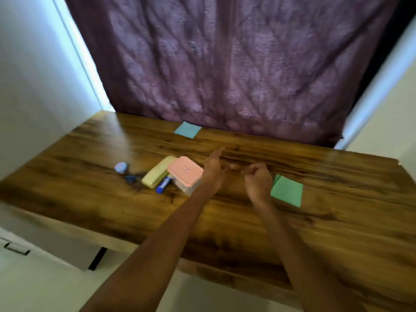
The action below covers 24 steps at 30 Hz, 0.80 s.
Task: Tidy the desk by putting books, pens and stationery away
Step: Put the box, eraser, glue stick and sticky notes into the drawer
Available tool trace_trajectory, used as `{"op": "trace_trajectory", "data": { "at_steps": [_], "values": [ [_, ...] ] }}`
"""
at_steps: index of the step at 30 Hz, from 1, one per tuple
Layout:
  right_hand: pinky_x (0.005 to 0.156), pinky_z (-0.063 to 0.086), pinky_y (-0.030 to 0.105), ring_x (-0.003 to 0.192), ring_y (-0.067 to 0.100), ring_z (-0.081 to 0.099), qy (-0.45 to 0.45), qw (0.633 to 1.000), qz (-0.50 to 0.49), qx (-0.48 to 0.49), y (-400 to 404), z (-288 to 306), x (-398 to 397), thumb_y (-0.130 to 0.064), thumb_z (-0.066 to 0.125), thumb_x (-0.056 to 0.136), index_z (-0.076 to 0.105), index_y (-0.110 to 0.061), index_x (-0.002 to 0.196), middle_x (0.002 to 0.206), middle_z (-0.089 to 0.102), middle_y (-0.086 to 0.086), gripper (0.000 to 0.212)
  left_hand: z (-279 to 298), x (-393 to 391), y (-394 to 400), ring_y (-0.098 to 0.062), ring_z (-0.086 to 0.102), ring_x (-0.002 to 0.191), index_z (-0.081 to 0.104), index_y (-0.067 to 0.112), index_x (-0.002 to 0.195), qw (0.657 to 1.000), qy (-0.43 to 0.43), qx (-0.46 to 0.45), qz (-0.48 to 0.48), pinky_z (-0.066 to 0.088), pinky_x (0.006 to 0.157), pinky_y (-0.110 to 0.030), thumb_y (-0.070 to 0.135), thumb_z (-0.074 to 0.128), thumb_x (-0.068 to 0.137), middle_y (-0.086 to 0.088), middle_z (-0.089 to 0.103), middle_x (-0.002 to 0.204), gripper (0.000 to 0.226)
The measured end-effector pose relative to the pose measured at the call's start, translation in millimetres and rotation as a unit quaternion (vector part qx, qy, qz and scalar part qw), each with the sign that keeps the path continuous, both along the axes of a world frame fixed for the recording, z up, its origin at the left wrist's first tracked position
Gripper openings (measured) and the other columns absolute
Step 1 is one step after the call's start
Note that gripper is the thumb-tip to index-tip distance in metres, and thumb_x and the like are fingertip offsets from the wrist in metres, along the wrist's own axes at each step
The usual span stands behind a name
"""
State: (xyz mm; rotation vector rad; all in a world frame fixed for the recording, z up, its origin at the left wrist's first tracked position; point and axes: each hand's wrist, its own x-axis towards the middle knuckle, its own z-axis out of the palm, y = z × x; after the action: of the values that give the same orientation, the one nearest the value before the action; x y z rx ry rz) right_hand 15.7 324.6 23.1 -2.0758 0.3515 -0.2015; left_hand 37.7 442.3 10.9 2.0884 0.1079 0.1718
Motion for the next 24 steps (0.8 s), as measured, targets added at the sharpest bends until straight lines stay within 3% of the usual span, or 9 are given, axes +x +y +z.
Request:
{"op": "trace_trajectory", "data": {
  "at_steps": [2,5,9,14,17,20,22,24],
  "values": [
    [0.080,0.045,0.029,0.099,0.024,0.059,0.003,1.000,0.019,-0.005,27,1,-3,-0.018,0.062,0.087,0.061,-0.010,0.105,0.103,0.064,0.006,0.019,1,-8,28,-0.030,0.053,0.119,0.043,0.006,0.137,0.999,-0.015,-0.022,0.030,0.042,0.104,-0.038,-0.003,0.062,0.083,-0.016,0.055,0.131,0.058],
    [0.082,0.043,0.025,0.104,0.025,0.060,-0.006,0.999,0.033,-0.004,66,3,-10,-0.014,0.064,0.087,0.062,-0.009,0.109,0.109,0.065,0.008,0.023,5,-23,64,-0.018,0.051,0.117,0.043,0.008,0.137,0.999,-0.023,-0.005,0.043,0.038,0.095,-0.016,0.004,0.062,0.088,-0.010,0.052,0.133,0.053],
    [0.075,0.035,0.020,0.106,0.023,0.059,-0.011,1.000,0.019,-0.023,104,10,-24,-0.015,0.059,0.091,0.060,-0.008,0.115,0.113,0.064,0.006,0.025,4,-34,102,-0.025,0.044,0.127,0.040,0.015,0.140,0.999,-0.009,-0.010,0.045,0.036,0.101,-0.029,0.014,0.064,0.088,-0.011,0.050,0.136,0.057],
    [0.067,0.041,0.017,0.102,0.018,0.060,-0.056,0.998,0.004,-0.012,149,10,-44,-0.015,0.059,0.091,0.059,-0.008,0.113,0.110,0.062,0.006,0.023,1,-50,142,-0.024,0.046,0.126,0.039,0.018,0.140,0.999,0.004,-0.039,0.010,0.043,0.104,-0.041,0.015,0.063,0.089,-0.007,0.049,0.137,0.057],
    [0.075,0.045,0.021,0.105,0.020,0.060,-0.075,0.997,0.007,0.007,175,3,-56,-0.014,0.061,0.090,0.059,-0.007,0.114,0.115,0.062,0.008,0.025,-2,-60,167,-0.023,0.047,0.125,0.040,0.021,0.139,0.996,0.029,-0.083,-0.004,0.048,0.099,-0.039,0.010,0.061,0.089,-0.005,0.047,0.137,0.055],
    [0.084,0.045,0.022,0.113,0.021,0.056,-0.061,0.998,0.009,0.028,207,-3,-71,-0.010,0.060,0.090,0.059,-0.005,0.117,0.122,0.059,0.009,0.027,-12,-68,199,-0.023,0.042,0.130,0.037,0.023,0.141,0.996,0.046,-0.080,-0.017,0.042,0.098,-0.030,0.008,0.059,0.090,-0.005,0.042,0.143,0.057],
    [0.087,0.043,0.023,0.115,0.021,0.055,-0.040,0.998,0.009,0.046,227,-11,-81,-0.010,0.061,0.090,0.059,-0.004,0.116,0.121,0.060,0.008,0.027,-21,-75,221,-0.023,0.043,0.131,0.036,0.024,0.141,0.995,0.050,-0.077,-0.027,0.043,0.104,-0.037,0.012,0.062,0.089,-0.004,0.043,0.143,0.059],
    [0.089,0.043,0.024,0.113,0.020,0.057,-0.021,0.998,0.020,0.056,245,-21,-91,-0.010,0.062,0.089,0.060,-0.006,0.115,0.119,0.062,0.007,0.026,-29,-87,242,-0.019,0.049,0.125,0.038,0.019,0.139,0.994,0.045,-0.094,-0.034,0.047,0.100,-0.040,0.013,0.063,0.088,-0.002,0.050,0.135,0.058]
  ]
}}
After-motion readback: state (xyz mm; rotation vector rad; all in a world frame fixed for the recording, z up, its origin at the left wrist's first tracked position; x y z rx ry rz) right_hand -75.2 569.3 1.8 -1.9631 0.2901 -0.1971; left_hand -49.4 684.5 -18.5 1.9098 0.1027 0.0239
